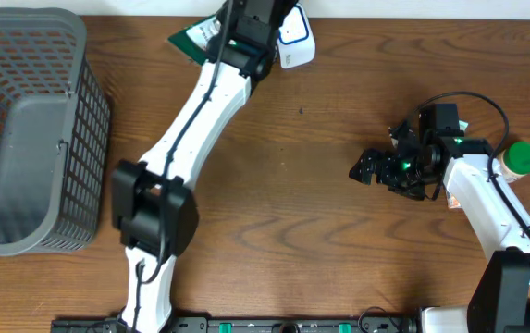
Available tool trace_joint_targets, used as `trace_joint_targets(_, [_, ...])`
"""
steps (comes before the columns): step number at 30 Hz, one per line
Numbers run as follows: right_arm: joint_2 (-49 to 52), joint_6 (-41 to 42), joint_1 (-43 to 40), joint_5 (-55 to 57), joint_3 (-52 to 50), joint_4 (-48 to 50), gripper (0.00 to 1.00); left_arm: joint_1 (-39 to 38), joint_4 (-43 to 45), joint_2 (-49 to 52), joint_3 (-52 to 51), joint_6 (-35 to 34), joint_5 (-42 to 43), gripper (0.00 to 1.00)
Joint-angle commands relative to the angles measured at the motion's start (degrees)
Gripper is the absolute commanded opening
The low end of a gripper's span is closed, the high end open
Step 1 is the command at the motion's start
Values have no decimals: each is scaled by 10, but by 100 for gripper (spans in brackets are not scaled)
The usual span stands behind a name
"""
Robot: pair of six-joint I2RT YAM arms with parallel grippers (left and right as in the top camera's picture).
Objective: Scan the item barcode
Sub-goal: 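Hold the green packet's barcode in front of the scanner with the left gripper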
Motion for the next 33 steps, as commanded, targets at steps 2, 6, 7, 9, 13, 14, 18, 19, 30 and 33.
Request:
trace_joint_targets(2, [-5, -5, -1, -10, 4, 0, 99, 2, 82, 70, 8, 108, -73, 7])
trace_joint_targets(6, [-4, -5, -1, -10, 4, 0, 99, 3, 167, 130, 9, 166, -81, 8])
trace_joint_targets(7, [-4, -5, -1, -10, 4, -1, 99, 3, 187, 144, 8, 180, -81, 7])
trace_joint_targets(9, [-5, -5, -1, -10, 4, 0, 99, 2, 229, 172, 8, 215, -81, 7])
trace_joint_targets(13, [-5, -5, -1, -10, 4, 0, 99, 3, 282, 212, 8, 261, -81, 7])
trace_joint_targets(14, [-5, -6, -1, -10, 4, -1, 99, 3, 289, 219, 8, 265, -81, 7])
trace_joint_targets(18, [-4, -5, -1, -10, 4, -1, 99, 3, 295, 238, 7, 266, -81, 7])
trace_joint_targets(19, [-5, -5, -1, -10, 4, 0, 99, 3, 294, 240, 6, 266, -81, 7])
trace_joint_targets(30, [-5, -6, -1, -10, 4, -1, 99, -7, 268, 240, 1, 266, -123, 7])
trace_joint_targets(33, [-5, -5, -1, -10, 4, 0, 99, -11, 255, 240, -4, 266, -120, 7])
